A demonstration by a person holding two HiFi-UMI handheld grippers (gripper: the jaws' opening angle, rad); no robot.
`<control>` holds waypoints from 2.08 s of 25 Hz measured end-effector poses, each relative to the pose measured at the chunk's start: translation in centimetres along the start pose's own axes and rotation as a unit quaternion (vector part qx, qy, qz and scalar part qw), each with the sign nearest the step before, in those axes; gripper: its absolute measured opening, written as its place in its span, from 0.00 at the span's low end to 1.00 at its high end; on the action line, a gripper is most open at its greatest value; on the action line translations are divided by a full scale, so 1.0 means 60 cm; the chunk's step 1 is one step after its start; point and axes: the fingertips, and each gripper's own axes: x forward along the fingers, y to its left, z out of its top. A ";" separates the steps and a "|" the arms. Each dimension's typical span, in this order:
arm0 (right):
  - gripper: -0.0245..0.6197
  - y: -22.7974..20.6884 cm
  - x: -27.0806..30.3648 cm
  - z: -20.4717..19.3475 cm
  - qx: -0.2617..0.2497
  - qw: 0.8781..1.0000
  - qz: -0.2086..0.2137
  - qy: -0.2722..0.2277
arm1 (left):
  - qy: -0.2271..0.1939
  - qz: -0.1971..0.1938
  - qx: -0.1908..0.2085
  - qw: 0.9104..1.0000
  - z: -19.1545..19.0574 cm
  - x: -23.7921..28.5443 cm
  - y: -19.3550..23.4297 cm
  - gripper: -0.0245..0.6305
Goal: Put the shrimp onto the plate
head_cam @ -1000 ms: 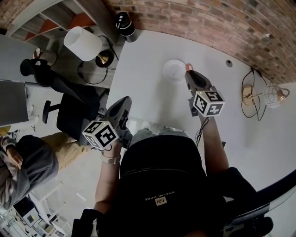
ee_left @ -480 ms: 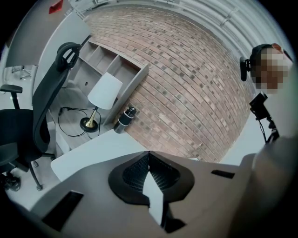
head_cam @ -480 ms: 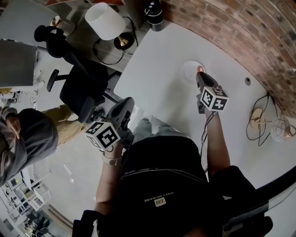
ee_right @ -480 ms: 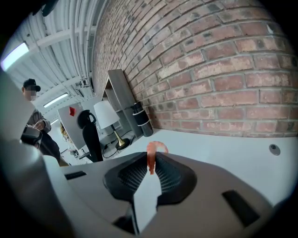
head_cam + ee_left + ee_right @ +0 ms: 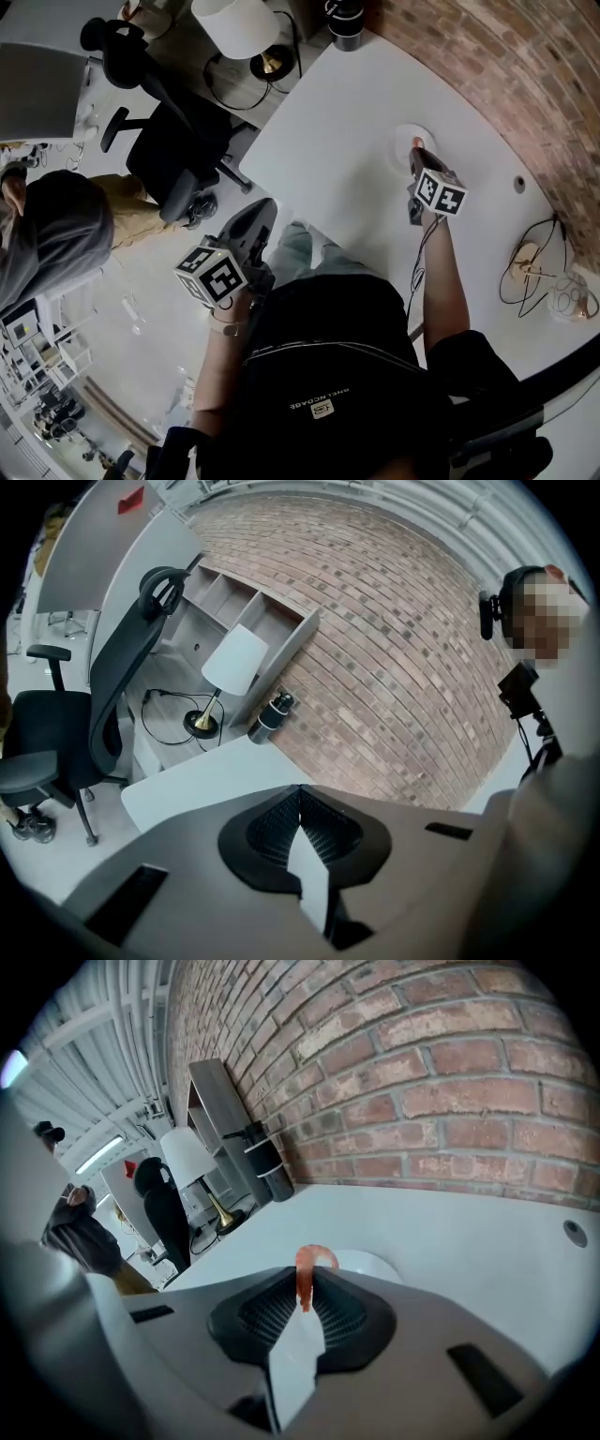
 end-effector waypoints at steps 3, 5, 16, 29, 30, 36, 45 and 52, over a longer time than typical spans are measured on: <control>0.12 -0.010 0.023 -0.015 0.003 1.000 -0.004 0.017 | 0.000 0.013 -0.007 1.000 -0.002 -0.003 0.011 0.04; 0.12 -0.016 0.036 -0.025 0.004 1.000 -0.009 0.029 | 0.003 0.019 -0.012 1.000 -0.006 -0.004 0.017 0.04; 0.12 -0.039 0.075 -0.040 0.002 0.997 -0.028 0.070 | 0.014 0.038 -0.034 0.999 -0.026 0.006 0.038 0.04; 0.12 -0.056 0.098 -0.057 -0.014 0.992 -0.035 0.122 | 0.017 0.040 -0.040 0.998 -0.033 0.024 0.034 0.04; 0.12 -0.056 0.099 -0.058 -0.015 0.992 -0.034 0.124 | 0.017 0.041 -0.040 0.998 -0.034 0.023 0.035 0.04; 0.12 -0.051 0.105 -0.059 -0.023 0.991 -0.030 0.129 | 0.017 0.038 -0.039 0.998 -0.036 0.027 0.028 0.04; 0.12 -0.047 0.105 -0.059 -0.019 0.991 -0.025 0.130 | 0.008 0.043 -0.041 0.998 -0.036 0.012 0.030 0.04; 0.12 -0.036 0.094 -0.047 -0.044 0.991 -0.037 0.121 | -0.002 0.041 -0.040 0.998 -0.036 -0.005 0.031 0.04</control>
